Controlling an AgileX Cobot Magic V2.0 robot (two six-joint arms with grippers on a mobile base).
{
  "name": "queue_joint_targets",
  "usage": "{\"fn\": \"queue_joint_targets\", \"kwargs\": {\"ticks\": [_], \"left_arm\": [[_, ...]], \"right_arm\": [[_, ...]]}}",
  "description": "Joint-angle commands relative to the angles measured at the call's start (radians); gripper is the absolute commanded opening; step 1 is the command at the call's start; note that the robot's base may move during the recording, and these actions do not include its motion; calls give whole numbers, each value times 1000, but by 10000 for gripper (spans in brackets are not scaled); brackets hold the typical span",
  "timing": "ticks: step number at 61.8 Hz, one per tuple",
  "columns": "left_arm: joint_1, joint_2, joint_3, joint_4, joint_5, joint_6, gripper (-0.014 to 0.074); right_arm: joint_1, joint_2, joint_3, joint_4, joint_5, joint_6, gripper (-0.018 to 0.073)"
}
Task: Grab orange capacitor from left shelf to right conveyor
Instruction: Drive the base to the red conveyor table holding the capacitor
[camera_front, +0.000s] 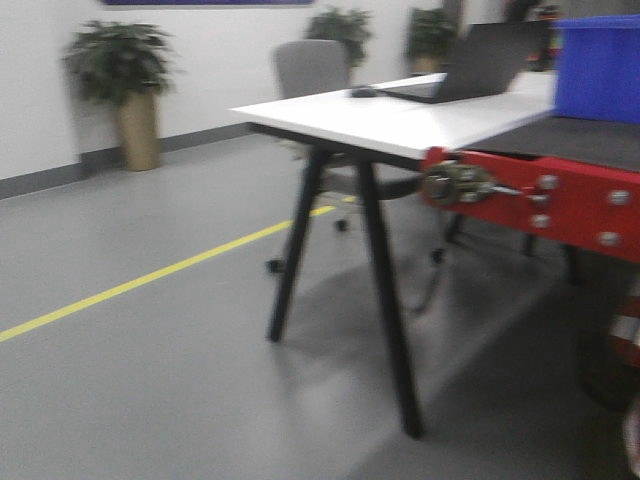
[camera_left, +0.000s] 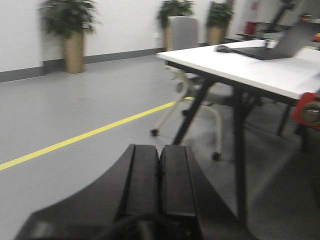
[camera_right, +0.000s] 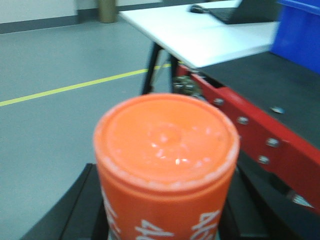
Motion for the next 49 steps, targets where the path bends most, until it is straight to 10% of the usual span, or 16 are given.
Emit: {"fn": "queue_joint_targets", "kwargs": {"ticks": [1, 49], "left_arm": [[3, -19, -5, 0, -89, -1, -105], [3, -19, -5, 0, -89, -1, -105]], "right_arm": [[0, 14, -27, -9, -88, -8, 134], [0, 14, -27, -9, -88, -8, 134]]}}
